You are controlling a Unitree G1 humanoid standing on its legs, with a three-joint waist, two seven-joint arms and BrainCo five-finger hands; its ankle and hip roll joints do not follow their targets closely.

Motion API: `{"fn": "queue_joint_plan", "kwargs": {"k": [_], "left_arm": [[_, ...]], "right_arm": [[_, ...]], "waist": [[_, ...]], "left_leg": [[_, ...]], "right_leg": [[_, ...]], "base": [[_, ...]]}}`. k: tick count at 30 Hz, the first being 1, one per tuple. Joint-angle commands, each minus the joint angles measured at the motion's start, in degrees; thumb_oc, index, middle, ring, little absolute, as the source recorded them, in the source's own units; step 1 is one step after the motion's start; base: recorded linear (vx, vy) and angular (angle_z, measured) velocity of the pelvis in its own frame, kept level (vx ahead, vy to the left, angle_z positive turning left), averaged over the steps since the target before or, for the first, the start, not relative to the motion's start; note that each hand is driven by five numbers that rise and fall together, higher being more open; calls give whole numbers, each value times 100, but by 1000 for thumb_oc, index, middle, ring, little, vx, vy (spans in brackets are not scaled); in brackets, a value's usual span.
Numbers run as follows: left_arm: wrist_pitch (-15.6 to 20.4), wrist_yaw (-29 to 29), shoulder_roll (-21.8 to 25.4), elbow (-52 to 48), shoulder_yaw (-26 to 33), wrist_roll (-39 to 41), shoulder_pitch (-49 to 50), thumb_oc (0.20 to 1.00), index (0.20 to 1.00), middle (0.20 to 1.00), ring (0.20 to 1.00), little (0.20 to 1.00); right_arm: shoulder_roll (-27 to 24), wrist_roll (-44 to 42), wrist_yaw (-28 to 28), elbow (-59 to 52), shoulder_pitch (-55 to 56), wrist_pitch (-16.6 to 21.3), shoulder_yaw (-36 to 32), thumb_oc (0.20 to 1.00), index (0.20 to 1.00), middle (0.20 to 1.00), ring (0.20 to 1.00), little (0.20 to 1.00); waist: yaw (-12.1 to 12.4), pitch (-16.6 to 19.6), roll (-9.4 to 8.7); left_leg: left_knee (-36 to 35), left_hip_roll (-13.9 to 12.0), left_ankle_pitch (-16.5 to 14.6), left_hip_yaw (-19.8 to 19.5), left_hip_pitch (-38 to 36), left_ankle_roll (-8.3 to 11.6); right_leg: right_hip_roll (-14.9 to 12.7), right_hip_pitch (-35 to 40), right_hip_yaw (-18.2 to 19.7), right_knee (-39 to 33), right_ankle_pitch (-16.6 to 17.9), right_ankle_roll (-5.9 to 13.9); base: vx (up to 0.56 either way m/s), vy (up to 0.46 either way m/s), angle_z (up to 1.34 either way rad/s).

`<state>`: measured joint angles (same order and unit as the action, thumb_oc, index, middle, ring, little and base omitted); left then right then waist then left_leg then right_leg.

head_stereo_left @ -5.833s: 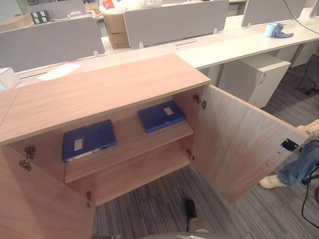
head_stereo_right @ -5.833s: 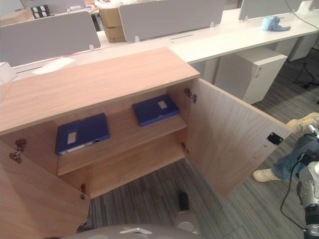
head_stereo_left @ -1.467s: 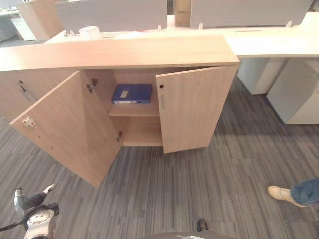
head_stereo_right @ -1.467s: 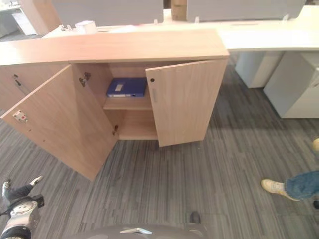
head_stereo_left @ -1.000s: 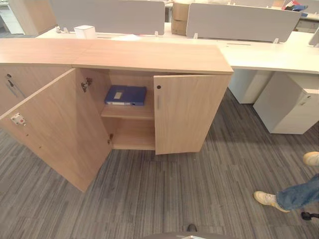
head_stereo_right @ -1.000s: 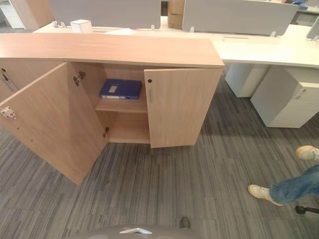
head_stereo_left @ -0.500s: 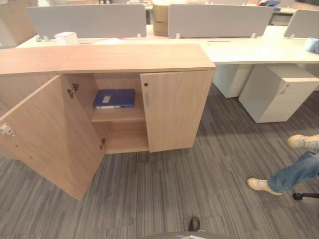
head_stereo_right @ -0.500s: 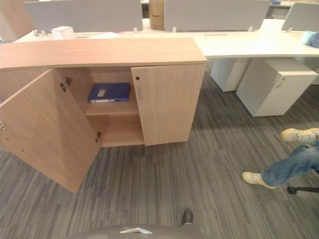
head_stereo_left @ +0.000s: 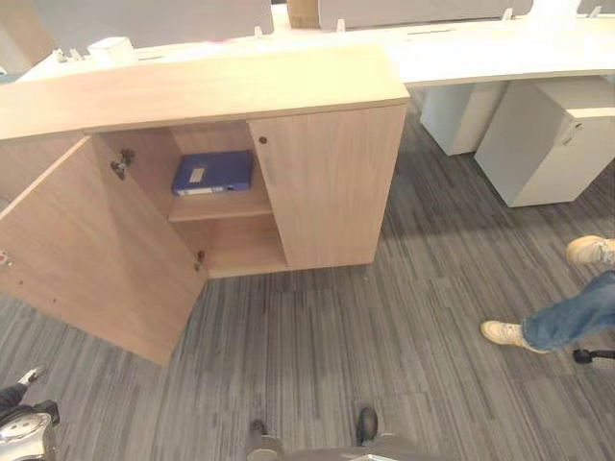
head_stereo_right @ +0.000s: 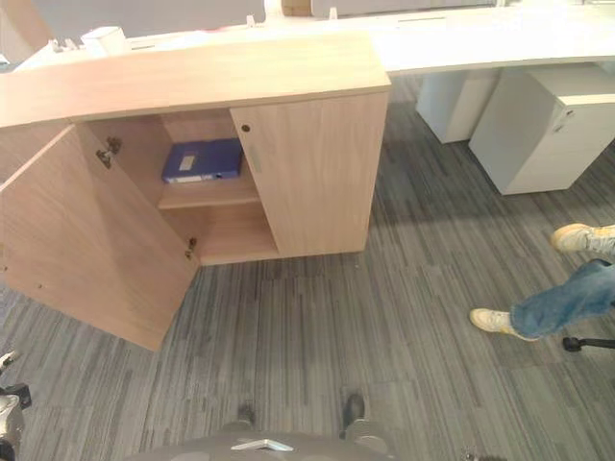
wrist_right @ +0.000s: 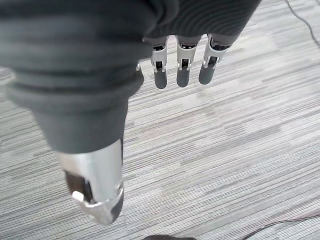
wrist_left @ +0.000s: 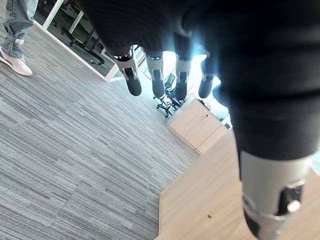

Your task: Put the empty folder in the office cabinet

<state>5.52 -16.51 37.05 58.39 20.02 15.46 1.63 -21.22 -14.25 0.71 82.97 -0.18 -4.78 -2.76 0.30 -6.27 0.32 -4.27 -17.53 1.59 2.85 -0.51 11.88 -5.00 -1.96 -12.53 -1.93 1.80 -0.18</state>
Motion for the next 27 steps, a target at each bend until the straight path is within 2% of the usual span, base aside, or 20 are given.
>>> {"fn": "queue_joint_plan", "kwargs": {"k": [1,3,5,6,7,9,11,12,14,17,21,27], "left_arm": [[358,-253,476,-379,57,7,129,1000,1000,1000,1000,1000],[355,-244,486,-383,23,-30,122,1000,1000,1000,1000,1000],[341,-237,464,-421,19,-72,138,1000,1000,1000,1000,1000],[324,-207,487,-387,17,-124,144,1000,1000,1000,1000,1000],[301,-195,557,-382,93,-186,166,1000,1000,1000,1000,1000],[271,-191,640,-502,134,-288,156,1000,1000,1000,1000,1000],[239,-221,738,-706,190,-437,162,1000,1000,1000,1000,1000],[243,-224,790,-756,177,-475,138,1000,1000,1000,1000,1000],[255,-285,889,-748,178,-521,103,1000,1000,1000,1000,1000],[270,-254,1016,-728,83,-583,-7,1000,1000,1000,1000,1000],[270,-234,1010,-488,45,-571,-73,1000,1000,1000,1000,1000],[235,-98,1190,56,126,-439,-9,1000,1000,1000,1000,1000]], "right_arm": [[-47,-105,-133,346,136,7,-4,1000,1000,1000,1000,1000],[-53,-26,-85,409,195,-24,-29,1000,1000,1000,1000,1000],[-34,2,-60,451,225,-40,-48,1000,1000,1000,1000,1000],[-42,21,-16,483,226,-52,-88,1000,1000,1000,1000,1000],[-60,27,-24,535,232,-95,-210,1000,1000,1000,1000,1000],[-40,33,-11,520,211,-116,-260,1000,1000,1000,1000,1000],[56,97,35,559,194,-150,-205,1000,1000,1000,1000,1000],[98,74,50,540,179,-139,-175,1000,1000,1000,1000,1000],[209,9,54,458,127,-103,-56,1000,1000,1000,1000,1000],[380,-75,55,396,212,-48,98,1000,1000,1000,1000,1000],[347,-29,15,498,224,-71,89,1000,1000,1000,1000,1000],[315,-104,13,446,282,-34,48,1000,1000,1000,1000,1000]], "waist": [[32,201,-62],[21,263,69],[21,297,114],[-4,319,146],[-24,323,83],[-26,286,24],[-11,266,-30],[-12,243,-43],[-12,180,-92],[-56,196,-167],[-43,253,-234],[-132,410,-289]], "left_leg": [[-5,174,454,-192,211,-171],[-73,198,330,-415,170,-107],[-73,269,245,-452,146,-100],[-73,369,138,-431,135,-112],[-73,684,-75,-356,69,-232],[-73,941,-188,-247,47,-376],[-73,1111,-249,-184,31,-494],[-73,1140,-240,-173,43,-535],[-73,1185,-206,-109,30,-611],[-65,1309,-208,-121,57,-717],[-55,1460,-276,-45,-7,-774],[-64,1466,-380,-9,-186,-804]], "right_leg": [[-541,190,158,-24,-217,941],[-590,224,160,-81,-159,1007],[-649,225,161,-120,-90,1057],[-781,201,148,-135,15,1136],[-1079,92,259,-156,285,1273],[-1293,-69,416,-147,461,1373],[-1407,-165,514,-57,487,1362],[-1387,-204,591,38,474,1315],[-1135,-359,693,167,422,1201],[-846,-310,868,98,266,1150],[-913,-165,856,-26,379,1212],[-944,26,941,-113,398,1258]], "base": [[74,314,2],[72,353,0],[20,229,-3],[-12,428,0],[-22,532,8],[-43,425,-6],[-38,285,-30],[-35,228,-26],[-41,174,-21],[-7,88,-15],[23,51,-7],[72,9,-2]]}}
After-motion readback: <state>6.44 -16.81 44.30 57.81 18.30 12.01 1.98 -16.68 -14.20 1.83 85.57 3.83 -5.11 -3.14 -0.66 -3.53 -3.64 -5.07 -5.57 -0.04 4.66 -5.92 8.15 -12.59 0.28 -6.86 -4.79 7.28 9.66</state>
